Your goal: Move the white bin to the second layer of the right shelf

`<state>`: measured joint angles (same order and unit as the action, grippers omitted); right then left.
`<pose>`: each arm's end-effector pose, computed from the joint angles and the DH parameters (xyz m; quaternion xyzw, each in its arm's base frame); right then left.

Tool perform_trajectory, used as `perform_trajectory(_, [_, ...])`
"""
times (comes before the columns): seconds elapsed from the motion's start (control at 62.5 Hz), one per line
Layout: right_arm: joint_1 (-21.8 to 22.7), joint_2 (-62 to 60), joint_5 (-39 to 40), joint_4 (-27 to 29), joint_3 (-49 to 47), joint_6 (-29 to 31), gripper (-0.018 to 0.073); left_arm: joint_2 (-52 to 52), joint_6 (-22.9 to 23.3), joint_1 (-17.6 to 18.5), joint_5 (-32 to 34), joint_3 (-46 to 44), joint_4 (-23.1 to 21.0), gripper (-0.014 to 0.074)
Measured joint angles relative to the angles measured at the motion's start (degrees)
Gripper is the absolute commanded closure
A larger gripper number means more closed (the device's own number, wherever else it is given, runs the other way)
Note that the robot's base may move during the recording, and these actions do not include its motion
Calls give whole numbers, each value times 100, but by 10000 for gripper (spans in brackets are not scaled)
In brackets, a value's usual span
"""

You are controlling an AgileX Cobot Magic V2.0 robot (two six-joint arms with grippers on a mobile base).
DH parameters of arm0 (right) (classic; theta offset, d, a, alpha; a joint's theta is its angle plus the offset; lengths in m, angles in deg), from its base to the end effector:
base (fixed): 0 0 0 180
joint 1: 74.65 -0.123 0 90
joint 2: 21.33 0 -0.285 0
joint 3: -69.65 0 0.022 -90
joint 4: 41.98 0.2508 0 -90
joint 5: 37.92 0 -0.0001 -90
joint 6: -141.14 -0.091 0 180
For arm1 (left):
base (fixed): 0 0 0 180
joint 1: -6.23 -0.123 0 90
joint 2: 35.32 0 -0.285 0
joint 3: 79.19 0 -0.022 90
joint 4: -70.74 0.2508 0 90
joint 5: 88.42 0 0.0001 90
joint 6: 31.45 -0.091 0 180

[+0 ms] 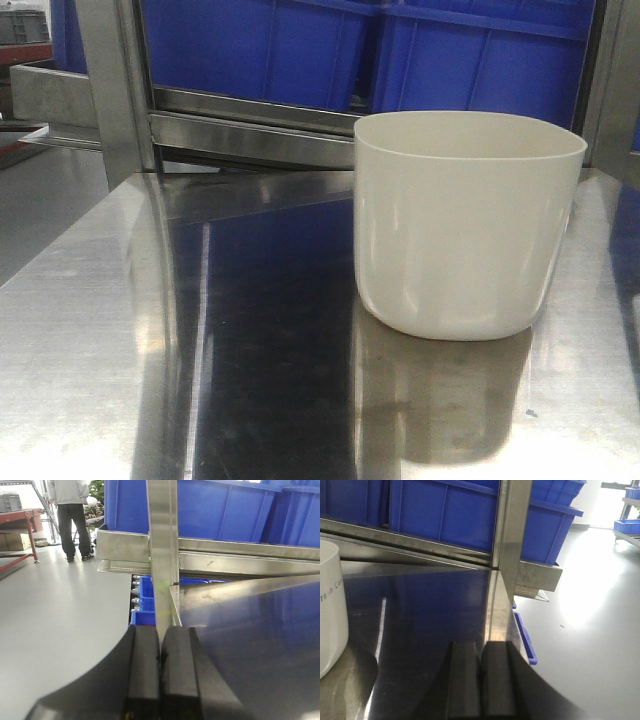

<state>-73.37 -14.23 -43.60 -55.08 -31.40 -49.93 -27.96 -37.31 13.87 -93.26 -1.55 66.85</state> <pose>0.0568 -0.0033 0.1948 0.0035 0.7168 -0.0278 0.6967 0.0557 -0.0080 0.2035 0.0612 0.7034 -0.0370 0.7072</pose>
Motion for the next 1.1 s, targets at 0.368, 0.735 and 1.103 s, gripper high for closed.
perform_trajectory(0.368, [0,0,0,0,0,0,496,0,0,0,0,0,0,512])
perform_trajectory(0.735, [0,0,0,0,0,0,496,0,0,0,0,0,0,512])
perform_trajectory(1.103, [0,0,33,0,0,0,496,0,0,0,0,0,0,512])
